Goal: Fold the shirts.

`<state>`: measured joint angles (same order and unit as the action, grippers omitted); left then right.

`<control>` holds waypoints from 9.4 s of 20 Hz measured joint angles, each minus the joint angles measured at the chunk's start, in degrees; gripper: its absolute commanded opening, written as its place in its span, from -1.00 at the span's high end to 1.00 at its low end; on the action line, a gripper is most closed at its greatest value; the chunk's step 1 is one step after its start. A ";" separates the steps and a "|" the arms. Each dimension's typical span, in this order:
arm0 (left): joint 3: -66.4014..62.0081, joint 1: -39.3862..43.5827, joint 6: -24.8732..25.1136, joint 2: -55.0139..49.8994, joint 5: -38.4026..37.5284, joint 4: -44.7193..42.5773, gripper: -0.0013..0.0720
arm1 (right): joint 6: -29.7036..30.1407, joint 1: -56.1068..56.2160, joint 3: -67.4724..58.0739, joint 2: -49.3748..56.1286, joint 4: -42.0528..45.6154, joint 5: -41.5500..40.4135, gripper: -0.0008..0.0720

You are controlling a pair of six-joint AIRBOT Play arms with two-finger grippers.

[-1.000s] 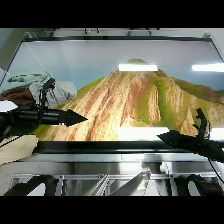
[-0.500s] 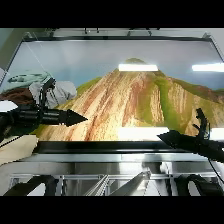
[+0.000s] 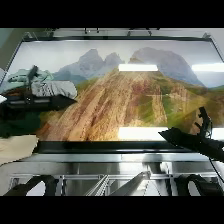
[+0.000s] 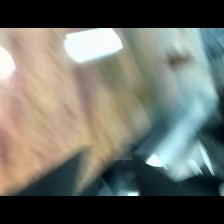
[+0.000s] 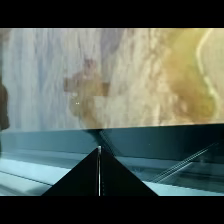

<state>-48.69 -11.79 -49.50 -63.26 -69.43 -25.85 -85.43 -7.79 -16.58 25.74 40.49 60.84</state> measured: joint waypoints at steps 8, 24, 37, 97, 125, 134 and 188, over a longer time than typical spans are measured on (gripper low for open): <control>-19.04 -19.69 -1.90 -16.94 5.29 -14.67 -0.98 | -0.20 0.00 0.00 0.00 -0.52 -2.25 0.92; -51.34 -4.52 -12.46 -44.87 -6.40 -36.57 0.94 | -0.22 0.00 0.00 0.00 -0.90 -1.77 0.92; -64.35 8.66 -12.66 -36.54 -22.84 5.46 0.91 | 0.20 0.00 0.00 0.00 -0.70 -2.16 0.92; -45.11 9.16 -24.17 -7.91 -24.70 -18.10 0.88 | 31.04 -6.27 -47.08 27.52 -28.22 15.02 0.43; 9.55 24.28 -22.10 -17.84 1.36 -20.33 -0.92 | 11.85 -22.56 -21.94 44.17 16.39 13.22 -0.39; -6.51 24.96 -21.66 -31.32 -1.60 -22.56 0.92 | 20.61 -18.64 -21.18 56.08 5.77 12.31 0.92; -44.44 -5.79 -18.49 -43.56 -19.32 -20.09 -0.92 | 30.67 -22.91 -44.41 46.42 -2.05 6.12 -0.02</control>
<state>-93.12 -17.58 -67.99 -106.83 -88.75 -45.93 -54.76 -30.70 -60.99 72.16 38.44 66.96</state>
